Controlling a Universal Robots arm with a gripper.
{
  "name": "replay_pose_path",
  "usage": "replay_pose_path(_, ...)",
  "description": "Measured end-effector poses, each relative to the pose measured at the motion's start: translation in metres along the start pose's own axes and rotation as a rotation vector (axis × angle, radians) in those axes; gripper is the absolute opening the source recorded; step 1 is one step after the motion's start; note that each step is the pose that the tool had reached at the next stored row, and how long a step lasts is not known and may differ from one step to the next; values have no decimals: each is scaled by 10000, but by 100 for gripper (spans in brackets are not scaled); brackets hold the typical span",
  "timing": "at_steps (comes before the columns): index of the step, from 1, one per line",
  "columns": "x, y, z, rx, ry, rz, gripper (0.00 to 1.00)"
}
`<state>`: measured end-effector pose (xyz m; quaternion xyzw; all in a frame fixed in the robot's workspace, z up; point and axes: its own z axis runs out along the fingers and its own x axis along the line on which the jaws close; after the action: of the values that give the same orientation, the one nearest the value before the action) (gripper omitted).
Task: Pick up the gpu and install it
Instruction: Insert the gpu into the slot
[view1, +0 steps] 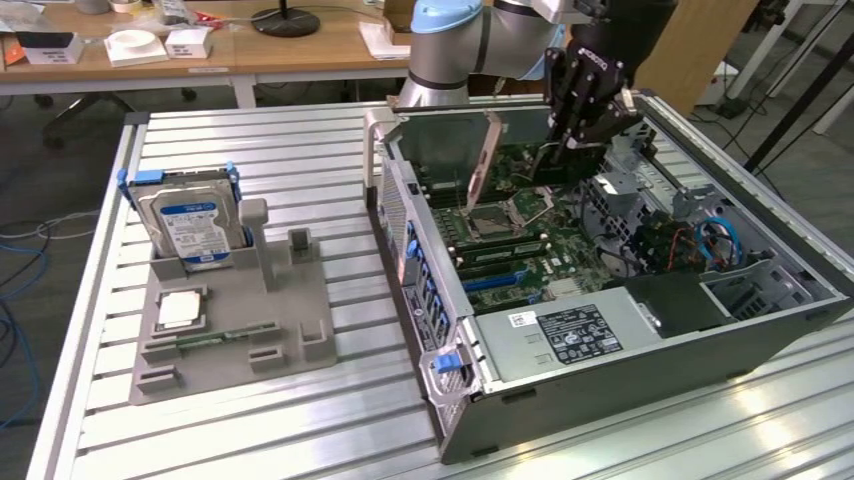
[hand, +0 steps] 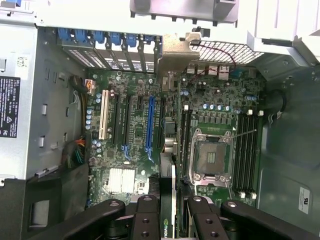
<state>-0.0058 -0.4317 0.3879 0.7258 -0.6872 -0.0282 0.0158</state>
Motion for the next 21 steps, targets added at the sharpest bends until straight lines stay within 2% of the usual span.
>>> replay_pose_path(14,1,-4,63,4,1,-8,26)
replay_pose_path(15,1,-3,66,19,1,-8,26)
replay_pose_path(18,2,-5,80,113,-9,-11,26)
replay_pose_path(21,2,-7,103,147,-7,-13,26)
